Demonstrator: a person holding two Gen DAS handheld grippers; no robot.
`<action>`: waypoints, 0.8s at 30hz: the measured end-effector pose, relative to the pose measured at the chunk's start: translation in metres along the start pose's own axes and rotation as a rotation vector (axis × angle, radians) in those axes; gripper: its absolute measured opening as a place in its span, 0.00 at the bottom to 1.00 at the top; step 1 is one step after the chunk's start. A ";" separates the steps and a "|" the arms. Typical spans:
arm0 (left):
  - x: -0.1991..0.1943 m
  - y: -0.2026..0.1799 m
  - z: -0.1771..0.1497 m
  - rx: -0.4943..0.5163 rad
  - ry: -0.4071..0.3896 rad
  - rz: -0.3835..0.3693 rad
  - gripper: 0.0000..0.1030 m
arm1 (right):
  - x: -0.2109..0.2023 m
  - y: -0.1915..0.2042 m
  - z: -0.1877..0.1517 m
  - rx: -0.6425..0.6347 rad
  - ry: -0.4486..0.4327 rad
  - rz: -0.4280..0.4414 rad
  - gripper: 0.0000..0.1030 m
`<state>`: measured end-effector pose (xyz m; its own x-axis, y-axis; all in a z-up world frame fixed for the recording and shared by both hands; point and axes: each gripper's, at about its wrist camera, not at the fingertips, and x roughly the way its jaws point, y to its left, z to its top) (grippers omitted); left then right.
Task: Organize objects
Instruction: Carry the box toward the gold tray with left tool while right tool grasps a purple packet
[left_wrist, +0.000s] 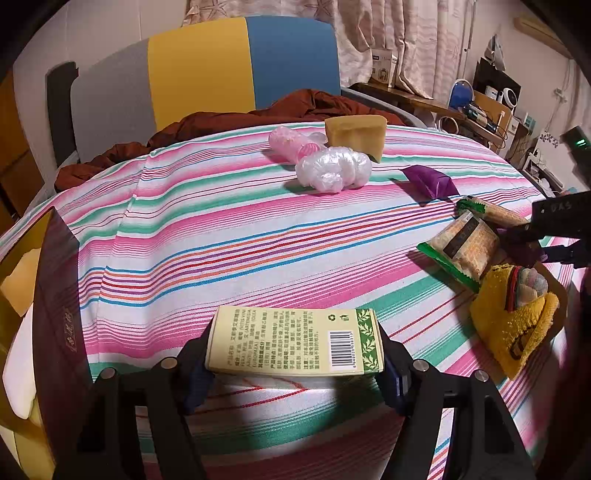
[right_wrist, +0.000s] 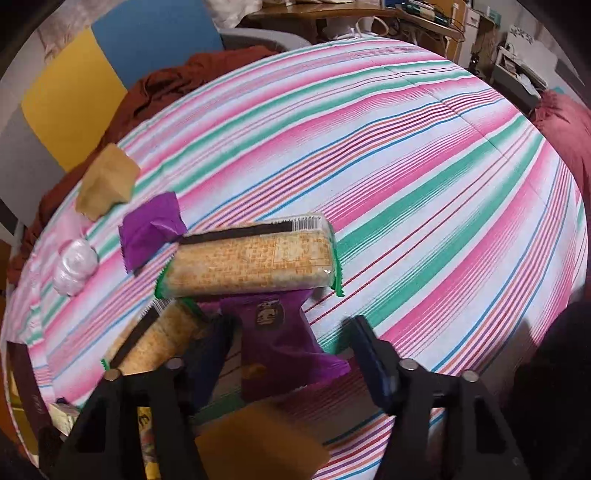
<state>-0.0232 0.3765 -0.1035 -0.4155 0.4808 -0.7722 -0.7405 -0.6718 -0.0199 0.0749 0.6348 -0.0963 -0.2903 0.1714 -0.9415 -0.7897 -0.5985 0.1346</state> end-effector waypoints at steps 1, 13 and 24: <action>0.000 0.000 0.000 0.003 0.000 0.002 0.71 | 0.001 0.002 0.000 -0.016 -0.001 -0.014 0.53; -0.042 0.002 0.003 -0.003 -0.040 -0.006 0.69 | -0.015 0.029 -0.010 -0.154 -0.048 0.093 0.47; -0.129 0.031 0.008 -0.067 -0.176 0.056 0.70 | -0.050 0.070 -0.028 -0.326 -0.163 0.248 0.47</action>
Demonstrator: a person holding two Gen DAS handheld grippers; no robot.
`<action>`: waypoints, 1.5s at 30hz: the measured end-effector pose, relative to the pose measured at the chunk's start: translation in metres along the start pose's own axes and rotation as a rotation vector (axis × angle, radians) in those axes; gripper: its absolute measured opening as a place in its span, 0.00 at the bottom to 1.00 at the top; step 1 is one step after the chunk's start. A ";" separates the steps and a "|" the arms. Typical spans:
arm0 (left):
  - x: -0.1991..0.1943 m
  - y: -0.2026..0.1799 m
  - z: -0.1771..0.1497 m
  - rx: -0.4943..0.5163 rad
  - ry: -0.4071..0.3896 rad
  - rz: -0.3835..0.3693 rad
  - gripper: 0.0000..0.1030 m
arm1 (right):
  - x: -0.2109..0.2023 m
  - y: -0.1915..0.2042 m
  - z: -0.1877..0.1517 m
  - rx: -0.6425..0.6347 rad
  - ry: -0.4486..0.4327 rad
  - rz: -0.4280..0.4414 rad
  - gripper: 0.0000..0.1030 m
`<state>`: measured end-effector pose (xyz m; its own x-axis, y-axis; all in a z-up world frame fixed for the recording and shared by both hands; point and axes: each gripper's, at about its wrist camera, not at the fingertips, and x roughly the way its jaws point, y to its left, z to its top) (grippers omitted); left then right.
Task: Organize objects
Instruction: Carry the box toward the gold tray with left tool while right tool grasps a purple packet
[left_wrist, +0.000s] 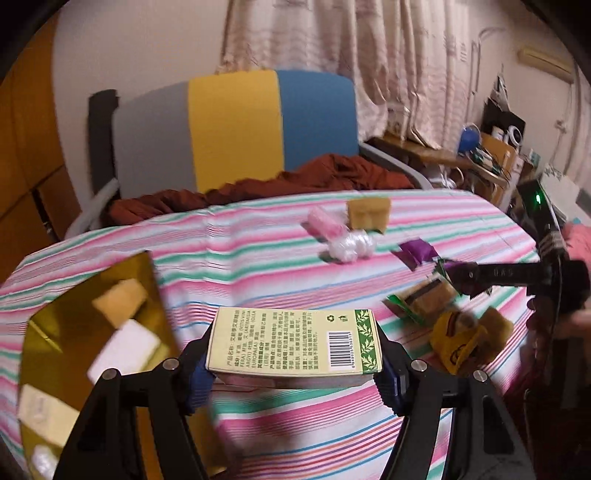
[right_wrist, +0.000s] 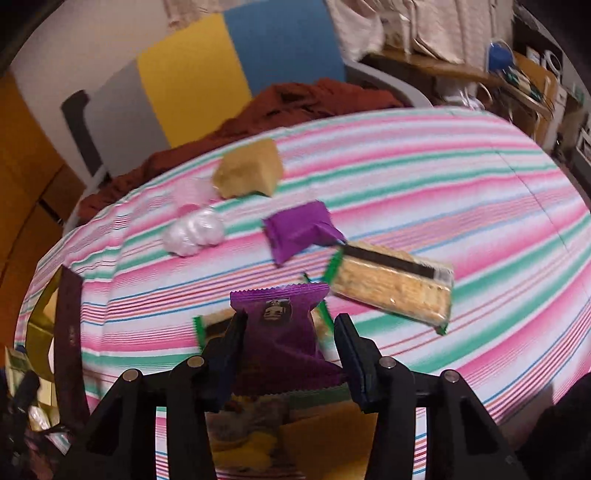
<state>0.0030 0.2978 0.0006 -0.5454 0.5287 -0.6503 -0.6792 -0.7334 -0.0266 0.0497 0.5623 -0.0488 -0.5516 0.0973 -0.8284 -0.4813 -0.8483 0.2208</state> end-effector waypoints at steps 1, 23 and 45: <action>-0.006 0.005 0.001 -0.012 -0.007 0.006 0.70 | 0.002 0.003 0.001 -0.009 -0.010 0.007 0.47; -0.069 0.132 -0.038 -0.285 -0.049 0.180 0.70 | -0.038 0.192 -0.040 -0.371 -0.076 0.266 0.47; -0.097 0.220 -0.065 -0.441 -0.074 0.343 0.70 | -0.002 0.324 -0.114 -0.631 0.056 0.379 0.47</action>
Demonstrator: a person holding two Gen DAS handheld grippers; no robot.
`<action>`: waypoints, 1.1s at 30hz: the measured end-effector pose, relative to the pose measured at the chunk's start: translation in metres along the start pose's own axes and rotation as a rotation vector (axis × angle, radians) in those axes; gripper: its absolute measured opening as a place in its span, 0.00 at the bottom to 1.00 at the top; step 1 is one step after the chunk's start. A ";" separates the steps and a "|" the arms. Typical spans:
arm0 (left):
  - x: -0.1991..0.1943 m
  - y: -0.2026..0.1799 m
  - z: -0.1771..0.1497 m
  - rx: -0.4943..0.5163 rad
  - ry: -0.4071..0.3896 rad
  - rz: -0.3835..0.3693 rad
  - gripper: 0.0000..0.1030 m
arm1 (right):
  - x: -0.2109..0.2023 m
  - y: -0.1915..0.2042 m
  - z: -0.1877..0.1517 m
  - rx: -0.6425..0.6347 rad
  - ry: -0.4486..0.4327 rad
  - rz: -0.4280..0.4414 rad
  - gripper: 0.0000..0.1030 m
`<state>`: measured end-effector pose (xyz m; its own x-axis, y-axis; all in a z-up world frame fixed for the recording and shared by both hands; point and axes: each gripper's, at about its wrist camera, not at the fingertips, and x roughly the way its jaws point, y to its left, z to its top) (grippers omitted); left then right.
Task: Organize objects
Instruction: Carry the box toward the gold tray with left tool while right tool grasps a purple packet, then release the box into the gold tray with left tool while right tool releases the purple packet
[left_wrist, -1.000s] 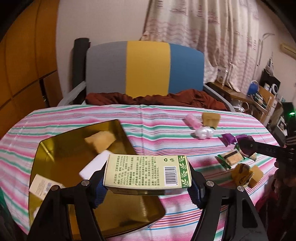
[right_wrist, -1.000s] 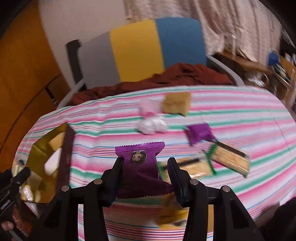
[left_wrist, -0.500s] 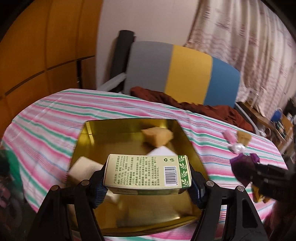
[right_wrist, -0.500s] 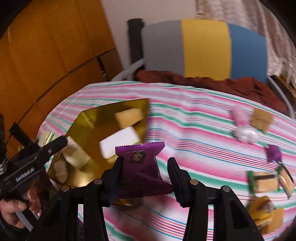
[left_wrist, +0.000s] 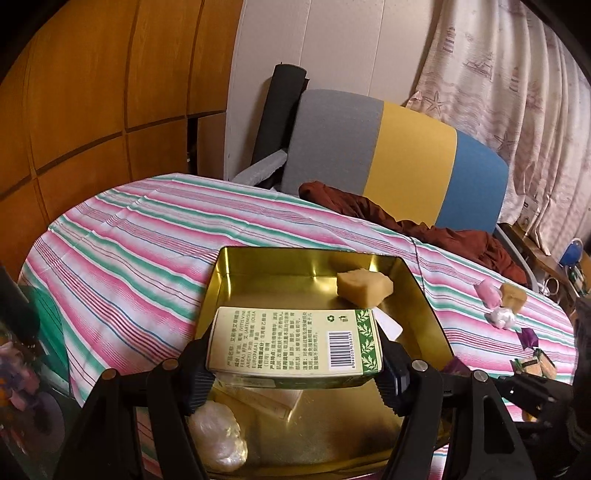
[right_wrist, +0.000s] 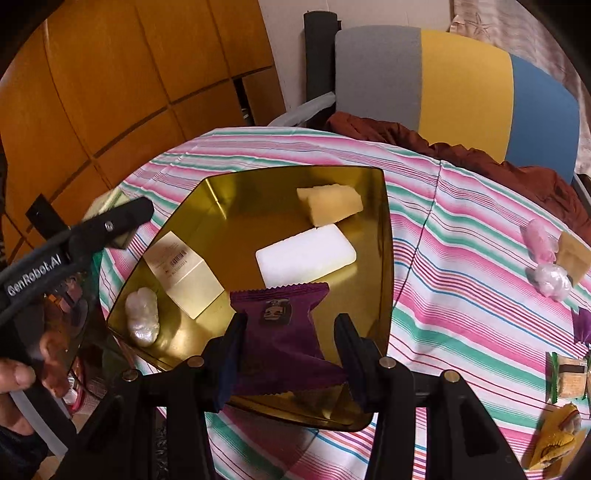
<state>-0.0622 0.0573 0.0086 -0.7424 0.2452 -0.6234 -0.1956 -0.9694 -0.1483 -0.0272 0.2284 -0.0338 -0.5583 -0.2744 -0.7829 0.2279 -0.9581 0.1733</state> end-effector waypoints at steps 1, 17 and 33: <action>0.000 0.000 0.001 0.003 -0.002 0.004 0.70 | 0.001 0.001 0.000 -0.002 0.001 -0.004 0.47; 0.018 -0.009 0.015 0.052 0.004 0.024 0.70 | 0.010 -0.004 -0.001 -0.002 0.000 -0.082 0.47; 0.050 -0.001 0.037 0.076 0.010 0.090 0.99 | 0.026 -0.013 -0.011 -0.002 0.038 -0.127 0.53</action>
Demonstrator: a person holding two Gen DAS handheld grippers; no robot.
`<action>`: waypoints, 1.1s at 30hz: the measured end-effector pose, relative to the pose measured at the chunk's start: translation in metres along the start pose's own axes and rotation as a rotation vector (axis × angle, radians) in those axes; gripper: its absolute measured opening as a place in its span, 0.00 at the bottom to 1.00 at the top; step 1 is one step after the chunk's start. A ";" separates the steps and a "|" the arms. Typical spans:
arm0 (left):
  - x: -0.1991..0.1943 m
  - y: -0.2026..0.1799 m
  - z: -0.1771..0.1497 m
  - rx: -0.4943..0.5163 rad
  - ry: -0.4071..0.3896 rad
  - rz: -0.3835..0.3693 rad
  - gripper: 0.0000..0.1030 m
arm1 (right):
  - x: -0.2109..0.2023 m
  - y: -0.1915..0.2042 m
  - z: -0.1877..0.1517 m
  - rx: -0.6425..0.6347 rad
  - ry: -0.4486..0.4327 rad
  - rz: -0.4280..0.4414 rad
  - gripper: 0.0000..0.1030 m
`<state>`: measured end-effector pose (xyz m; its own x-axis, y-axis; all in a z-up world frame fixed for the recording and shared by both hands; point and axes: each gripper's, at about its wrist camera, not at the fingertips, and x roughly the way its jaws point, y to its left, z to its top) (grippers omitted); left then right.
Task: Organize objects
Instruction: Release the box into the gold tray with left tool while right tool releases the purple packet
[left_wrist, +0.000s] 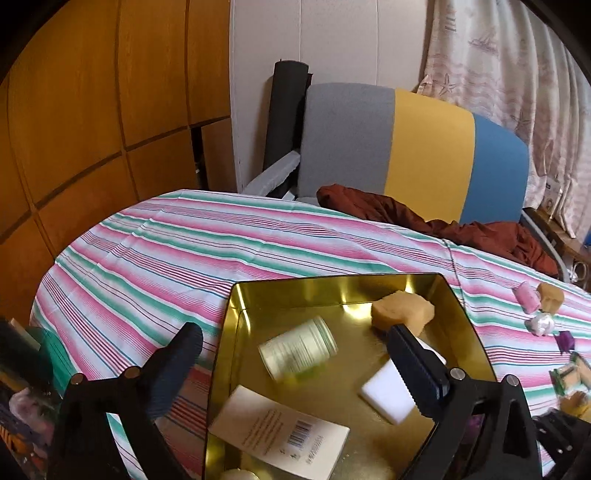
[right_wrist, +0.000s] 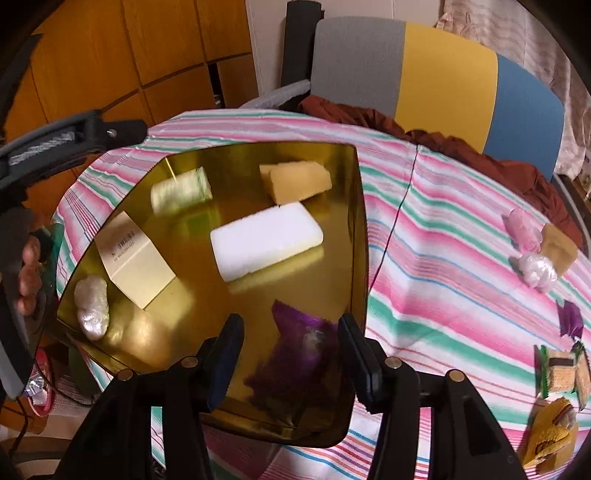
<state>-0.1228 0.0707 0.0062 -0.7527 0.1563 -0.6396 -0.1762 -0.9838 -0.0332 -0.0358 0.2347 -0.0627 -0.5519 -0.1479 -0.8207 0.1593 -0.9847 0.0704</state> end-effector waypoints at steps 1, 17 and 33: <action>-0.002 0.000 -0.002 -0.001 0.000 -0.007 1.00 | -0.001 0.000 -0.001 -0.002 -0.008 -0.001 0.54; -0.025 -0.011 -0.047 -0.038 0.045 -0.078 1.00 | -0.031 -0.015 -0.019 0.041 -0.143 -0.038 1.00; -0.036 -0.039 -0.062 0.049 0.034 -0.123 1.00 | -0.040 -0.144 -0.052 0.246 -0.015 -0.271 1.00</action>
<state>-0.0495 0.0977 -0.0167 -0.7017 0.2719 -0.6586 -0.2976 -0.9517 -0.0758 0.0058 0.3875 -0.0700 -0.5591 0.1214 -0.8202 -0.1951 -0.9807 -0.0122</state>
